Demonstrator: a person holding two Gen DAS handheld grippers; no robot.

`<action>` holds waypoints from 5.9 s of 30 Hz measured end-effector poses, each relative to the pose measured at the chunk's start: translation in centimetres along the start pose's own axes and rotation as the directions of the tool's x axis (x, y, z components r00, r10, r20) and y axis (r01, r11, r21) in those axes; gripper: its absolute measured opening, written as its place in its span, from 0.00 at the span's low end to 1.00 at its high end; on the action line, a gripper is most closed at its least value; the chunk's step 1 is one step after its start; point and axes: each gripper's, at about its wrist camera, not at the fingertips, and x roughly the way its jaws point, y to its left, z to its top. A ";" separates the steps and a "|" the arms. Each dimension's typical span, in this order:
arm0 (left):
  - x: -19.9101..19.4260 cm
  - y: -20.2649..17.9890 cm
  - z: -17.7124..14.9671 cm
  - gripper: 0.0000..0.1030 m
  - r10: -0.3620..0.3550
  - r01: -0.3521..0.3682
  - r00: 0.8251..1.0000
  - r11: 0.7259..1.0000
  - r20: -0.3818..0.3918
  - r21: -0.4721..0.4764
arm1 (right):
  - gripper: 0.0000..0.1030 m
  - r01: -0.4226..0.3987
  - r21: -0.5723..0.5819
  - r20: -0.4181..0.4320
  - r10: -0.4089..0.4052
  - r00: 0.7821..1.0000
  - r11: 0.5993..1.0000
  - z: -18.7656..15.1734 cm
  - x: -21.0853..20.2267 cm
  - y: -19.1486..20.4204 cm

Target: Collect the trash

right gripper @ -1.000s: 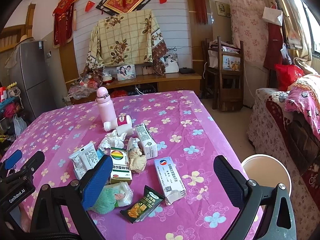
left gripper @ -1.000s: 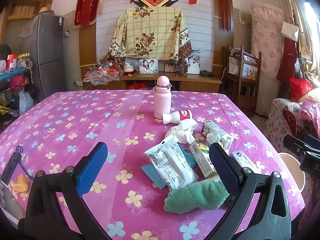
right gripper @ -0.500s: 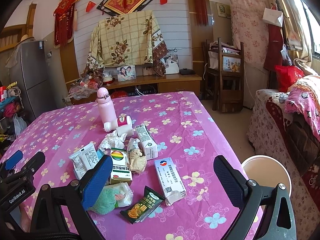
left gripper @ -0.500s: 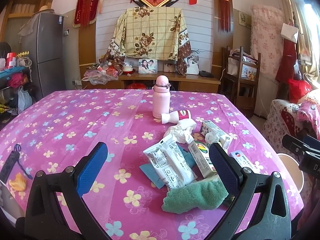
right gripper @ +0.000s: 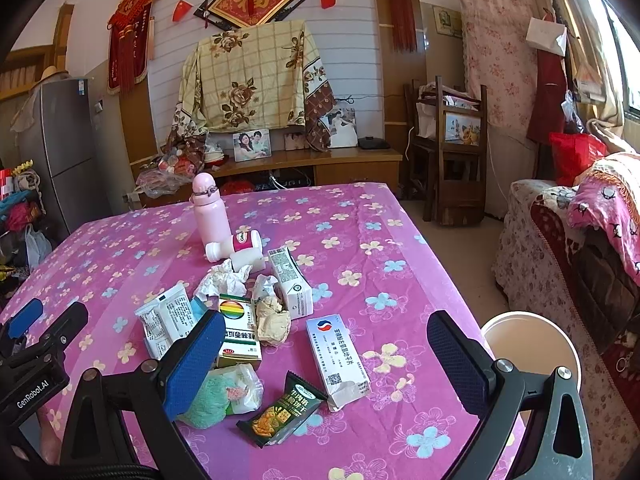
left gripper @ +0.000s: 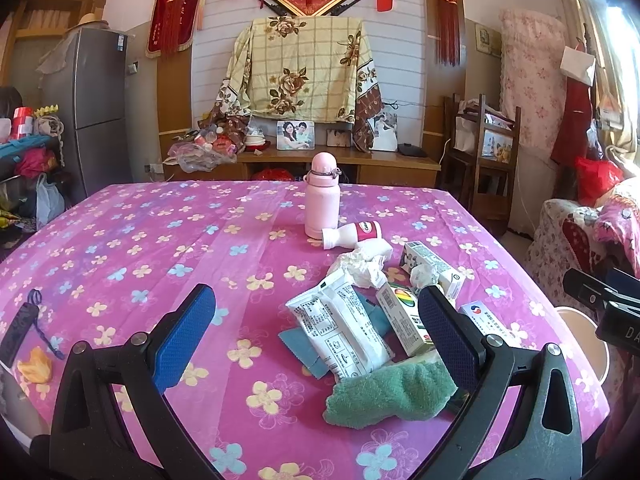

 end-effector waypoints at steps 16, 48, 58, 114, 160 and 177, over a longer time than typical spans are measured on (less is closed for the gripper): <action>0.7 0.4 -0.2 0.98 0.006 -0.006 1.000 1.000 -0.013 0.004 | 0.97 -0.001 -0.002 -0.010 0.001 1.000 1.000 -0.2 0.4 -0.2; 2.5 0.4 -1.5 0.98 -0.001 0.001 0.998 1.000 -0.068 0.007 | 0.97 -0.012 -0.006 -0.073 0.012 0.997 1.000 -0.9 2.7 -0.2; 3.5 0.5 -2.2 0.98 -0.038 0.040 0.992 0.999 -0.119 0.019 | 0.97 -0.013 -0.009 -0.107 0.012 0.994 1.000 -1.3 3.8 -0.7; 9.1 -2.1 -6.5 0.63 -0.438 0.604 0.701 0.784 -0.563 0.142 | 0.50 -0.163 0.075 -0.467 0.179 0.866 0.984 -8.2 12.2 0.2; 10.9 -37.3 -4.9 0.26 -0.607 0.770 0.470 0.637 -0.641 -0.039 | 0.19 0.270 0.308 -0.351 -0.155 0.924 0.912 -8.2 5.7 -33.1; 11.7 -34.6 -5.0 0.59 -0.551 0.680 0.595 0.733 -0.585 0.001 | 0.50 0.268 0.343 -0.382 -0.127 0.915 0.900 -9.6 7.0 -32.6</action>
